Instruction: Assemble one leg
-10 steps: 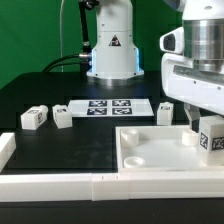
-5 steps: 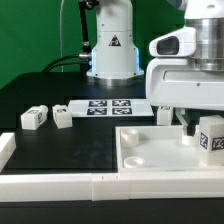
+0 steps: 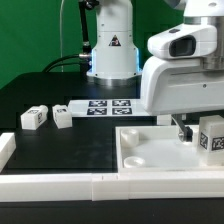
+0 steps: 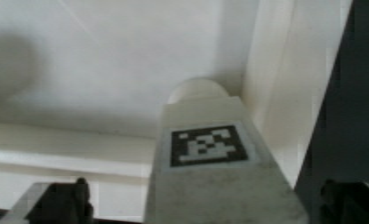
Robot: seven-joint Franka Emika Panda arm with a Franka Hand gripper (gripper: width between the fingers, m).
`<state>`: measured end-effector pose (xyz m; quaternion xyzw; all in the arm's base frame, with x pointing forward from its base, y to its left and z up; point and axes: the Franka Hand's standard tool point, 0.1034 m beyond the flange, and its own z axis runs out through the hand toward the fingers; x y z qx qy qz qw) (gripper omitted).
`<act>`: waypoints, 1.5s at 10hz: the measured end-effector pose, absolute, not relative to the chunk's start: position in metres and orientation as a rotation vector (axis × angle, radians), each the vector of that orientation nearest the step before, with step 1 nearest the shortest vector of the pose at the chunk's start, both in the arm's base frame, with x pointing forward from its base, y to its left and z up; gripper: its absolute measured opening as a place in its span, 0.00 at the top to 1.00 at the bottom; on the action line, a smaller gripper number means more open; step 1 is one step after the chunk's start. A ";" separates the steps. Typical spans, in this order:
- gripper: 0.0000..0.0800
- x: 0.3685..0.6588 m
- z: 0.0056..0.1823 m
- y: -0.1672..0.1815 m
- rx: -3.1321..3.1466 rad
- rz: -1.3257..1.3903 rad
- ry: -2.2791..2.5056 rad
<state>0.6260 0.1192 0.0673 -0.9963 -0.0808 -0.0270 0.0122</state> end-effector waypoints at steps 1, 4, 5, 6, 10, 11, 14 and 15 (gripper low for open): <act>0.31 0.626 0.067 0.119 -3.106 -0.084 -0.247; 0.64 0.626 0.067 0.119 -3.110 -0.083 -0.167; 0.64 0.626 0.067 0.119 -3.110 -0.083 -0.172; 0.64 0.626 0.067 0.119 -3.106 -0.090 -0.057; 0.64 0.626 0.066 0.117 -2.927 -0.109 0.970; 0.64 0.626 0.065 0.116 -2.856 -0.101 1.158; 0.64 0.625 0.065 0.120 -2.555 -0.074 1.693; 0.64 0.625 0.065 0.120 -2.478 -0.064 1.794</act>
Offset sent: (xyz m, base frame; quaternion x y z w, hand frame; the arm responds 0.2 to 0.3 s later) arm 0.0000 0.0000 0.0000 0.0000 0.0000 0.0899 0.9960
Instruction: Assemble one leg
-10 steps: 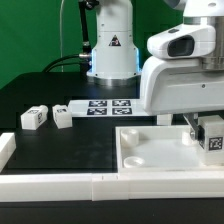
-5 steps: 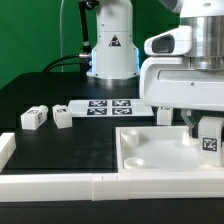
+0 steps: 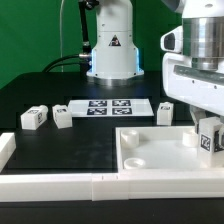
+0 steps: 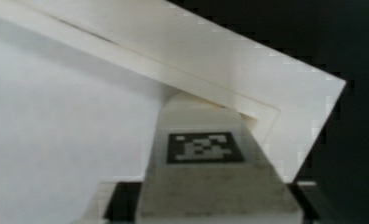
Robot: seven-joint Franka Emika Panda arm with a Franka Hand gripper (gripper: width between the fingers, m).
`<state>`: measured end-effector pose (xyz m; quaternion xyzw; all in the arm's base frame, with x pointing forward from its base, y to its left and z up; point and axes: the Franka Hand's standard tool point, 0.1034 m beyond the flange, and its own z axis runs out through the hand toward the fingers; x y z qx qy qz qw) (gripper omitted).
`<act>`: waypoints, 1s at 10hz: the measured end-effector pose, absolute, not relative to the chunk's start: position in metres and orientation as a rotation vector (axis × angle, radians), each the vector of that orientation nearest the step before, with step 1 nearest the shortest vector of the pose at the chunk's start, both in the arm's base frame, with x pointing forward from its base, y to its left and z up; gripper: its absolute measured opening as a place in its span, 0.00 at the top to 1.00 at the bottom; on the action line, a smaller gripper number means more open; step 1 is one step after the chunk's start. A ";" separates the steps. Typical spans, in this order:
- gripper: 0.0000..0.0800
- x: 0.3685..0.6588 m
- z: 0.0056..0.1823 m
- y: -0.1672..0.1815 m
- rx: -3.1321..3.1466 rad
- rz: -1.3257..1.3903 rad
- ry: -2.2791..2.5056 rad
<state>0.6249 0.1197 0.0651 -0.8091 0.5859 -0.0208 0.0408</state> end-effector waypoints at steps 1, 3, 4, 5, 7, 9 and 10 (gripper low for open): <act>0.64 0.625 0.065 0.120 -2.465 -0.061 1.809; 0.39 0.625 0.065 0.121 -2.522 -0.064 1.728; 0.25 0.625 0.066 0.123 -2.605 -0.070 1.601; 0.25 0.626 0.067 0.124 -2.722 -0.091 1.391; 0.19 0.625 0.067 0.129 -2.907 -0.116 0.955; 0.19 0.625 0.066 0.131 -3.035 -0.129 0.514; 0.19 0.624 0.066 0.132 -3.054 -0.132 0.404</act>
Offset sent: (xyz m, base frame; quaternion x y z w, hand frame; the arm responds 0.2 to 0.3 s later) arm -0.0069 0.0085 0.0044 -0.0046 -0.0002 -0.1527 0.9883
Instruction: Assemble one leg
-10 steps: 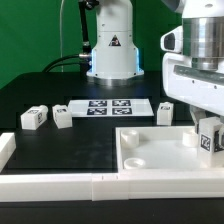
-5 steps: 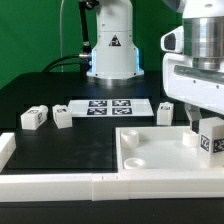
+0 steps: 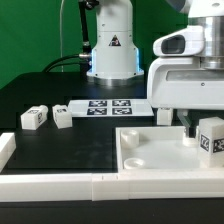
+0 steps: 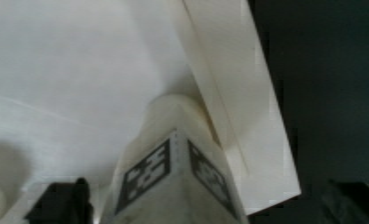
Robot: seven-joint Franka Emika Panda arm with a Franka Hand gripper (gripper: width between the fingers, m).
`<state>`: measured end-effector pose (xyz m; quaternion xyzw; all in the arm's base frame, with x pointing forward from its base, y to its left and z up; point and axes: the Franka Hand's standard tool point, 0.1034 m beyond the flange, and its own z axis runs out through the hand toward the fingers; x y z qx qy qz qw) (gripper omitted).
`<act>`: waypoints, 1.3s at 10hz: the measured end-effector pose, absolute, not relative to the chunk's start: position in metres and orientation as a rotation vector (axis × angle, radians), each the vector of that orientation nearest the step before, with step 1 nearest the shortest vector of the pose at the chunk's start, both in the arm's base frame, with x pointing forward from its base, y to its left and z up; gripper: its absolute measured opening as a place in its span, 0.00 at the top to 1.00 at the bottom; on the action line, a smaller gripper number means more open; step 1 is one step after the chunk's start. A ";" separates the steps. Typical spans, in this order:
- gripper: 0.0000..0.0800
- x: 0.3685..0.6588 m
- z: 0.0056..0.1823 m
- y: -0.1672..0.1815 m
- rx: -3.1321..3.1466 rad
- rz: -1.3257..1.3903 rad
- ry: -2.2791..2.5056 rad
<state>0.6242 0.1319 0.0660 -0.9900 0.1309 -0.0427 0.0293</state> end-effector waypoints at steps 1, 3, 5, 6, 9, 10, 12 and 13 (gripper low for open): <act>0.19 0.625 0.066 0.130 -3.089 -0.140 0.180; 0.19 0.627 0.066 0.123 -3.112 -0.153 -0.112; 0.19 0.628 0.066 0.120 -3.117 -0.161 -0.391; 0.19 0.628 0.066 0.119 -3.117 -0.161 -0.395; 0.56 0.628 0.066 0.119 -3.117 -0.161 -0.393; 0.64 0.628 0.066 0.119 -3.118 -0.161 -0.378; 0.64 0.628 0.066 0.119 -3.124 -0.164 -0.267; 0.64 0.628 0.066 0.119 -3.123 -0.172 0.022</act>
Offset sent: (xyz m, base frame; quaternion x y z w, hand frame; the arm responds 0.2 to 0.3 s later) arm -0.0019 -0.0050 0.0016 -0.0092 0.0154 -0.1678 0.9857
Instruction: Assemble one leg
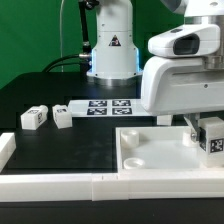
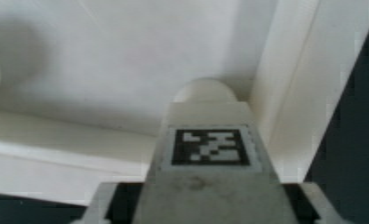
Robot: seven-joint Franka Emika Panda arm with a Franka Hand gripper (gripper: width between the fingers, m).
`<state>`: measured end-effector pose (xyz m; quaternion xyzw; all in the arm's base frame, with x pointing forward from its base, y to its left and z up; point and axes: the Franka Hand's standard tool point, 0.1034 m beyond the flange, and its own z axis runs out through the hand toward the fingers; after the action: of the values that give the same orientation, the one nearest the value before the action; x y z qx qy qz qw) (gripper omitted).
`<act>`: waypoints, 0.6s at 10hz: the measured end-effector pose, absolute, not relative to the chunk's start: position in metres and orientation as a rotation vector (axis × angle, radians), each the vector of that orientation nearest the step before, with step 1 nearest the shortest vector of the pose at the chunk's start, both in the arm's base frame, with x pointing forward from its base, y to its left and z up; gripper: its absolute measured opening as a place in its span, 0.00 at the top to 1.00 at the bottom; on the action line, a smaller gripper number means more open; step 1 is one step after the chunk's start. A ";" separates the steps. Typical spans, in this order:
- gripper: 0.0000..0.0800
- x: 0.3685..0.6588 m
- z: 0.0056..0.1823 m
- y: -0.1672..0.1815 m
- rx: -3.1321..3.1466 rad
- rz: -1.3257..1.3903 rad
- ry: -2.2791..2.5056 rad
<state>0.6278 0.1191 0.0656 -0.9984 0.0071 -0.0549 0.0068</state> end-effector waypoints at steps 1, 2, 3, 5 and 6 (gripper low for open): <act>0.64 0.628 0.066 0.119 -3.095 -0.170 0.306; 0.64 0.627 0.065 0.119 -3.059 -0.168 0.525; 0.64 0.627 0.065 0.119 -3.023 -0.163 0.686; 0.64 0.626 0.065 0.120 -2.867 -0.148 1.145; 0.64 0.625 0.065 0.121 -2.802 -0.145 1.293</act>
Offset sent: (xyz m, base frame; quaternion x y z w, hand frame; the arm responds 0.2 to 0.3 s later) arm -0.0024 0.0004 -0.0011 -0.0225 -0.0009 0.3625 0.9317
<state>0.6251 0.1208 0.0649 -0.9067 0.4183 -0.0469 0.0260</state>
